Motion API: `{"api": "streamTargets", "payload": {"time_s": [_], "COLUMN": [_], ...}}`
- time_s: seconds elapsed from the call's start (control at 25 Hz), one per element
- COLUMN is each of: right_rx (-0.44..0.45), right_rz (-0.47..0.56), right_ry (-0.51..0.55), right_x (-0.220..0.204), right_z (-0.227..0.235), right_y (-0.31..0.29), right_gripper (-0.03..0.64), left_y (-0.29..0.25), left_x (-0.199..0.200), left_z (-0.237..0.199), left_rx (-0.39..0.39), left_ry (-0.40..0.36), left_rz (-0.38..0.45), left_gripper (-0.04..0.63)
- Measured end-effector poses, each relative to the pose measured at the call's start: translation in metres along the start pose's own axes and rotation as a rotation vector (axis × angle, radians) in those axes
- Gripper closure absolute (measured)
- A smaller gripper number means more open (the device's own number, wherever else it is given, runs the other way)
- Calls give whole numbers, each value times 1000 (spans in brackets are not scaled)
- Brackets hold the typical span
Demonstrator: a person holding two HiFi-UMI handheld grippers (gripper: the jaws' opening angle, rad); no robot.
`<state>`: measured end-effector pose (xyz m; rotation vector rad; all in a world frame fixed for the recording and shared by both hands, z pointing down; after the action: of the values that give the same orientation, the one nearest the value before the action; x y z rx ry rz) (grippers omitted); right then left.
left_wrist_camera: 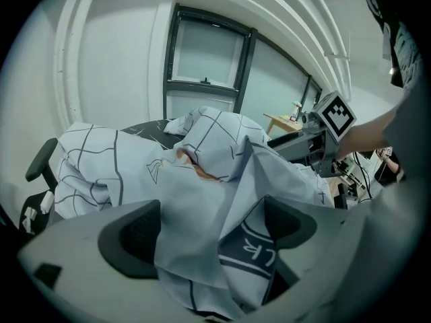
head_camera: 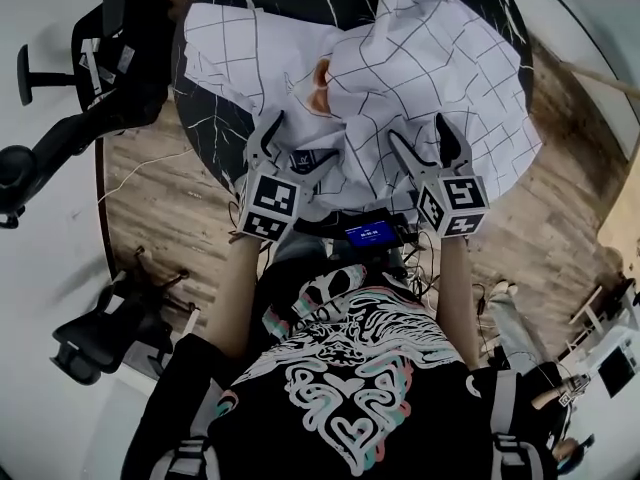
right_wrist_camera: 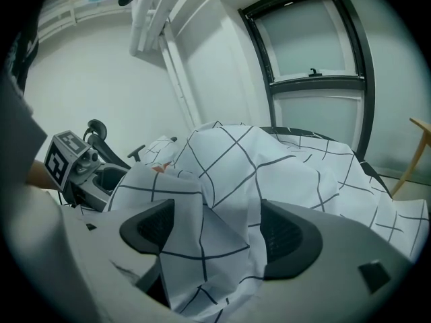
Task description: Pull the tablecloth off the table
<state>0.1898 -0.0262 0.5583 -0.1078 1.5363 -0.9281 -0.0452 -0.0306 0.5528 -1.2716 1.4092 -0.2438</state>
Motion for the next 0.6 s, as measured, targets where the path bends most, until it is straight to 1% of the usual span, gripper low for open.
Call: {"api": "streamTargets", "payload": {"time_s": [0.24,0.36,0.6], "right_rx": [31,45,102], "right_rz": [-23,-32,-63], "right_ry": [21,15,0], "right_x": [0,0,1], "right_z": [-1,0,-4], "right_y": [-10,-14,-24], "right_gripper": [238,236,236], "left_y": [-6,-9,-13], "left_x": [-4,-3,-4], "left_z": [0,-1,-1], "left_rx": [-8,-12,-20], "left_ry": [18,22,27], "left_rz": [-18,-22,-31], "left_gripper": [115,115,115]}}
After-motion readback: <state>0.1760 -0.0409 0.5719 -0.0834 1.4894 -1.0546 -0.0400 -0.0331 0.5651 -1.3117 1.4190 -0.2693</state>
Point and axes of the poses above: the fingertips, and each gripper's own axes: y backward along the fingers, z to its right, x out of its top, the point moved 7 cm from there along y, backward along the fingers, and after that the axes turned 15 degrees about y, right-handed, at the moved point
